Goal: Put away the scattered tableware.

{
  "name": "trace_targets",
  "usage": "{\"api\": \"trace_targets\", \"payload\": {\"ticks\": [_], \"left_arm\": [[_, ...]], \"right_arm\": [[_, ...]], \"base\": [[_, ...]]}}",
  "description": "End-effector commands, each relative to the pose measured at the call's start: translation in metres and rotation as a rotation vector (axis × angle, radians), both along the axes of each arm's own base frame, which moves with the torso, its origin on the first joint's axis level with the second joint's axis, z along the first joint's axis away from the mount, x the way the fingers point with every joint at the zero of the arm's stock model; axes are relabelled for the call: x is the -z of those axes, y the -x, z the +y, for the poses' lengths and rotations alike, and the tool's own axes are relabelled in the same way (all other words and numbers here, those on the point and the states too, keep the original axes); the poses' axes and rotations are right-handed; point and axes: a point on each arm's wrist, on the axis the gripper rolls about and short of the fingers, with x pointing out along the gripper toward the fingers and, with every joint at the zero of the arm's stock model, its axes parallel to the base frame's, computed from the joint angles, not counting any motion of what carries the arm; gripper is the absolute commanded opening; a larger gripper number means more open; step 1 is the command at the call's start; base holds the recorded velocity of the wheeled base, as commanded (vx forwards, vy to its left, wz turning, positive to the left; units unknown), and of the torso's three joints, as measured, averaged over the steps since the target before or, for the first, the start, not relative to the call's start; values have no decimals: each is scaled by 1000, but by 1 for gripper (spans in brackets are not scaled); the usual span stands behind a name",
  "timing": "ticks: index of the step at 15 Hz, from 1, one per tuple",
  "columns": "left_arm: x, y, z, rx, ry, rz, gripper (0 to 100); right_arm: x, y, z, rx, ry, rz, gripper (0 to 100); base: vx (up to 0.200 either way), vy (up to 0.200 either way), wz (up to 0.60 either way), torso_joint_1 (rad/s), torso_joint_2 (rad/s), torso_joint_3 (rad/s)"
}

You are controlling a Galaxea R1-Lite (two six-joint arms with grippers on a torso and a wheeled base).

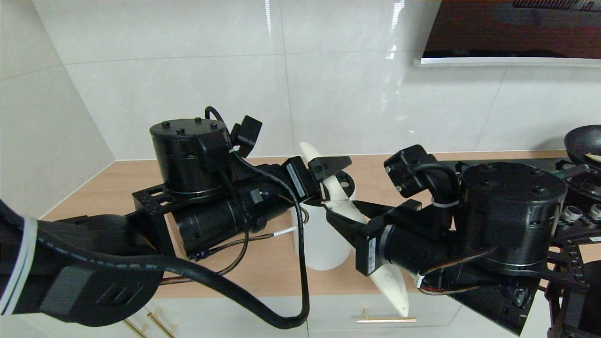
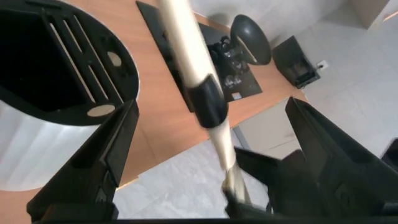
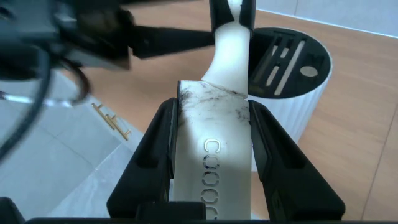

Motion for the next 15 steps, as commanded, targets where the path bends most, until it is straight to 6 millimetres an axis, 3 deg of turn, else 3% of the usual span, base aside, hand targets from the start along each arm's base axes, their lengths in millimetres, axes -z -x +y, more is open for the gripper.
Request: {"api": "trace_targets", "payload": {"ticks": [1, 7, 8, 15], "left_arm": [[2, -1, -1, -4, -3, 3, 100], [2, -1, -1, -8, -5, 3, 100], [3, -1, -1, -8, -6, 4, 0], [7, -3, -3, -4, -22, 10, 0]], "right_arm": [[5, 2, 3, -12, 13, 10, 0], [9, 3, 4, -18, 29, 16, 0], [10, 3, 4, -18, 30, 16, 0], [8, 4, 3, -17, 25, 15, 0]], "base": [[0, 0, 0, 0, 0, 0], [0, 0, 0, 0, 0, 0], [0, 0, 0, 0, 0, 0], [0, 0, 0, 0, 0, 0]]}}
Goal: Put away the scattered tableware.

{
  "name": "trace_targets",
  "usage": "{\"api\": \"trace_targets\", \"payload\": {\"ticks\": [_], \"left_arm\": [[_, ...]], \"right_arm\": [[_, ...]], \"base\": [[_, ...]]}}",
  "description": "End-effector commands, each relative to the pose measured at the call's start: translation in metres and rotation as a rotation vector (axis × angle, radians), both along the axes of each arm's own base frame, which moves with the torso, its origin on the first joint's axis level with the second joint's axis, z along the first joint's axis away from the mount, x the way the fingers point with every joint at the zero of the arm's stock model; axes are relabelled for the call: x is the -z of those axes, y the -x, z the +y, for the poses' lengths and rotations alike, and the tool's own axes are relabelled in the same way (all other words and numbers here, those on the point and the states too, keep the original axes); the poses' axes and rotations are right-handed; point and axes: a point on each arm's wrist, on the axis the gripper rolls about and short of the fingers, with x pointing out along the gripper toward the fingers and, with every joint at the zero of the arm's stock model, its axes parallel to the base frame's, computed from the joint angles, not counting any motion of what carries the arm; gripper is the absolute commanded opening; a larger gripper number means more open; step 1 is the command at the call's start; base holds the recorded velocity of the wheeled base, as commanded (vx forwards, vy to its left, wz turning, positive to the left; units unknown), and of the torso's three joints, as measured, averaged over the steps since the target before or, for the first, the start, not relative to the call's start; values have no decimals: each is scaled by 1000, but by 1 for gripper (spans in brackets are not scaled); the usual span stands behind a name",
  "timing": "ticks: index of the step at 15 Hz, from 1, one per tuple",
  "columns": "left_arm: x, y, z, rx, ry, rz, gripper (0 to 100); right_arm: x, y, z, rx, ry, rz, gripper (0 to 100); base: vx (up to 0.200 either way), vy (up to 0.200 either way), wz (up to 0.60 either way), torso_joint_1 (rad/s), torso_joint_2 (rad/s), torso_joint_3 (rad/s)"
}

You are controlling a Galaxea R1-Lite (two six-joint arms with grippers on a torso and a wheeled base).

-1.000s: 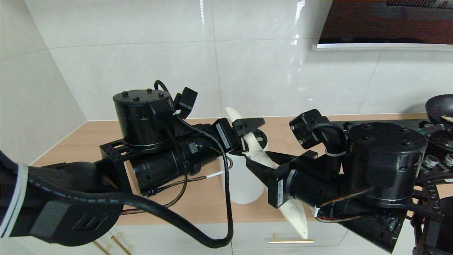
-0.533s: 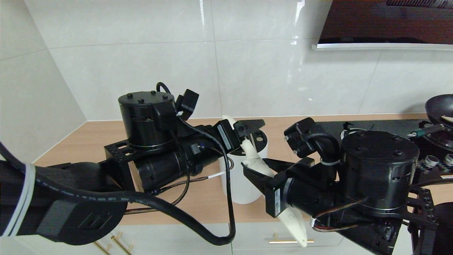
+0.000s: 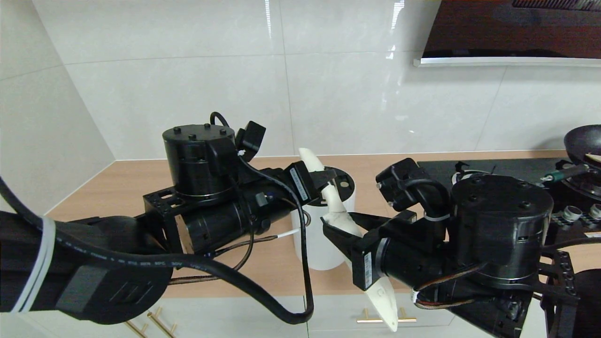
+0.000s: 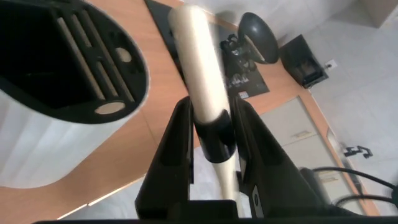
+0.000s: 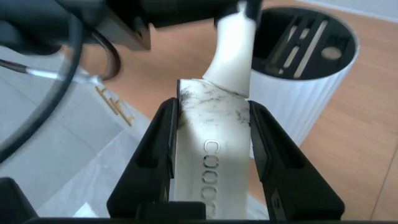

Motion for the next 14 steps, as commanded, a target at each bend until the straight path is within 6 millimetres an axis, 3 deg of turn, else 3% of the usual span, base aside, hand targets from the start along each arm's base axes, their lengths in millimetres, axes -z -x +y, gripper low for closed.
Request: {"api": "trace_targets", "payload": {"ticks": [1, 6, 7, 13, 14], "left_arm": [[-2, 0, 1, 0, 3, -3, 0], [-11, 2, 2, -4, 42, -50, 0], [-13, 3, 3, -3, 48, -59, 0], [-25, 9, 8, -5, 74, -89, 0], [-39, 13, 19, -25, 99, -129, 0]], "right_arm": [[-2, 0, 0, 0, -8, -5, 0], [-4, 0, 0, 5, -17, -7, 0], [-4, 0, 0, 7, -17, -7, 100], [-7, 0, 0, 17, -44, -29, 100], [-16, 3, -5, 20, -68, -46, 100]], "base": [[0, 0, 0, 0, 0, 0], [0, 0, 0, 0, 0, 0], [0, 0, 0, 0, 0, 0], [0, 0, 0, 0, 0, 0], [0, 0, 0, 0, 0, 0]]}}
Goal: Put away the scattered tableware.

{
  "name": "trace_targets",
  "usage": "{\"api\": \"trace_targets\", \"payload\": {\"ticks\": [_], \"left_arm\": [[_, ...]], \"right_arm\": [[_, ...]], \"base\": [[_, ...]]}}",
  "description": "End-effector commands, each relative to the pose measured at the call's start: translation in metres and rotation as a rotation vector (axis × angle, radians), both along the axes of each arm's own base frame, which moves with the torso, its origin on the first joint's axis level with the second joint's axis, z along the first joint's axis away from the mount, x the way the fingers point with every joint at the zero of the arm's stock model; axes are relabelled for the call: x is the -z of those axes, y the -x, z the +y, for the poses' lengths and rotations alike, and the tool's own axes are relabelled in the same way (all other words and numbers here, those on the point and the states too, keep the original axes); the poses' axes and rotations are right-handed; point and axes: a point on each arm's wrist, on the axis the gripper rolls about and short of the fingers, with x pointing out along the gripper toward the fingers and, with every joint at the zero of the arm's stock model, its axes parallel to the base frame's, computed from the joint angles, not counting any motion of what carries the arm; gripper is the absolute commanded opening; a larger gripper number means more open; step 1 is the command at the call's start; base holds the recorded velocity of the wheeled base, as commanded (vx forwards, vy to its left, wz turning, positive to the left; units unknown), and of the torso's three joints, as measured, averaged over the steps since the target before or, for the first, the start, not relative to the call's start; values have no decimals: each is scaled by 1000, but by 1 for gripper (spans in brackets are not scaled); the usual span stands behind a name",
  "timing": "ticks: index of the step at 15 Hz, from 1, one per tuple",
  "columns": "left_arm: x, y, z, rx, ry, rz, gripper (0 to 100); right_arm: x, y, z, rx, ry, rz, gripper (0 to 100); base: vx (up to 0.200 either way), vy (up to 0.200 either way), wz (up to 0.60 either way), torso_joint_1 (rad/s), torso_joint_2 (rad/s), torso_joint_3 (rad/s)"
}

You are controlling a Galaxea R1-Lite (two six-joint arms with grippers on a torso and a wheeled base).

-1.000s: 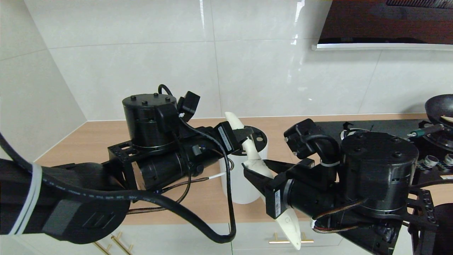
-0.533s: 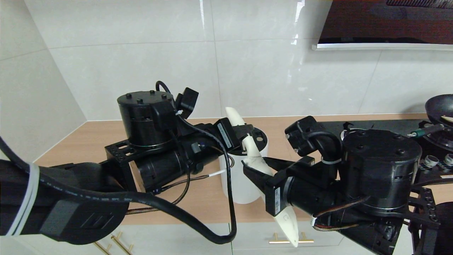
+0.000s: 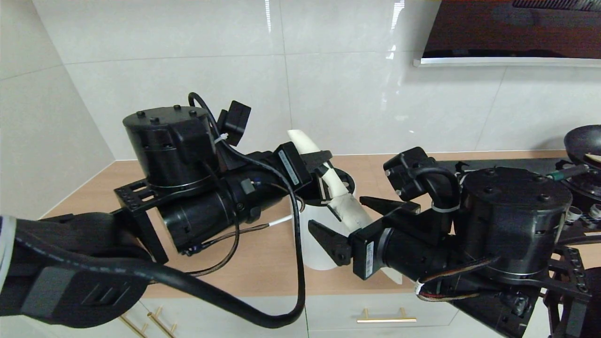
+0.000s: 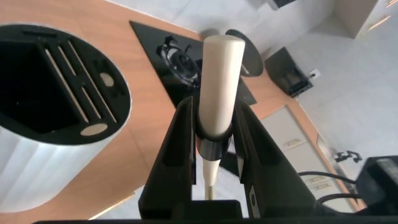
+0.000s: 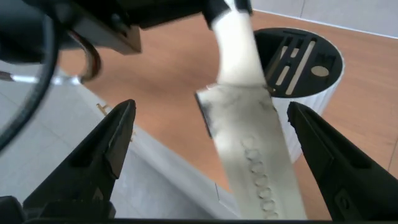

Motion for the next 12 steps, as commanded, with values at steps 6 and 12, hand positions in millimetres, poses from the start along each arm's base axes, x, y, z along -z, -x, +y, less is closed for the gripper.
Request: {"api": "trace_targets", "payload": {"ticks": [6, 12], "left_arm": [[-75, 7, 67, -138, 76, -273, 0], [-84, 7, 94, -270, -74, -569, 0]], "right_arm": [[-26, -15, -32, 104, -66, -59, 100], [-26, -18, -35, 120, -62, -58, 100]], "base": [[0, 0, 0, 0, 0, 0], [0, 0, 0, 0, 0, 0]]}}
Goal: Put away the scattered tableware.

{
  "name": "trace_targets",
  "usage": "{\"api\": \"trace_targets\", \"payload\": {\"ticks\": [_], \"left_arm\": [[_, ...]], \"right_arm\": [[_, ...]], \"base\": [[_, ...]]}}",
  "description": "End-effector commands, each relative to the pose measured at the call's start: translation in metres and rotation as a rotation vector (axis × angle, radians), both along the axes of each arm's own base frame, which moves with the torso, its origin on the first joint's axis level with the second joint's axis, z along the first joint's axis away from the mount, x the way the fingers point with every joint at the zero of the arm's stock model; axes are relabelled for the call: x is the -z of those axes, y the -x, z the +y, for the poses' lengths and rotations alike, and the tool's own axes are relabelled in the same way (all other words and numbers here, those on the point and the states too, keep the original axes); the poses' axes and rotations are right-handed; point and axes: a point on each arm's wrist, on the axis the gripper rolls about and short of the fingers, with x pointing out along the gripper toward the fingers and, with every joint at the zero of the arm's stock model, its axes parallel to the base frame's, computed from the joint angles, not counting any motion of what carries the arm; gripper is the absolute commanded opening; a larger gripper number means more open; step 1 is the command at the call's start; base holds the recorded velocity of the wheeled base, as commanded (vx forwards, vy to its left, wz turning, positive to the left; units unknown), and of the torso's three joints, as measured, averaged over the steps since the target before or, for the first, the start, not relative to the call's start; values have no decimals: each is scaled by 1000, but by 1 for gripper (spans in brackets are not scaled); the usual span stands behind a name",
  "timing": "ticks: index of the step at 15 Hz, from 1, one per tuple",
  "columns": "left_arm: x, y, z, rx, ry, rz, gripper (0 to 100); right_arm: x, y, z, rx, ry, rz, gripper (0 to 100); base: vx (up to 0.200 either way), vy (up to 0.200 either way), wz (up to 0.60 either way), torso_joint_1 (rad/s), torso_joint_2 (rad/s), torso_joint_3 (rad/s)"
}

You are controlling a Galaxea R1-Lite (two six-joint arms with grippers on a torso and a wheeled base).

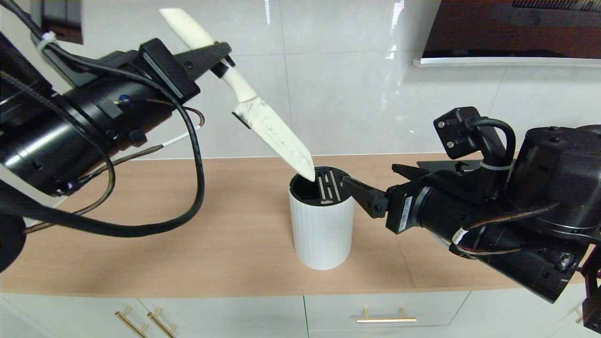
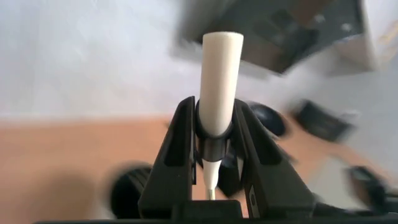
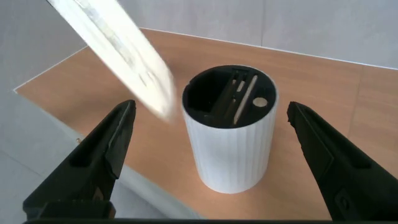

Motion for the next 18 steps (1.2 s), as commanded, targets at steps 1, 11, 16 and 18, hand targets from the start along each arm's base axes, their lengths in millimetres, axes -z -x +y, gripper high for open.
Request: {"api": "trace_targets", "payload": {"ticks": [1, 11, 16, 18], "left_arm": [[4, -3, 2, -25, -24, -28, 0], [50, -38, -28, -41, -198, -68, 0], [67, -57, -38, -49, -174, -103, 0], [70, -59, -40, -44, -178, -99, 0]], "right_arm": [[1, -4, -1, 13, 3, 3, 100], [3, -6, -2, 19, 8, 5, 100], [4, -6, -1, 19, 10, 8, 100], [4, -6, -1, 19, 10, 9, 100]], "base": [[0, 0, 0, 0, 0, 0], [0, 0, 0, 0, 0, 0], [0, 0, 0, 0, 0, 0], [0, 0, 0, 0, 0, 0]]}}
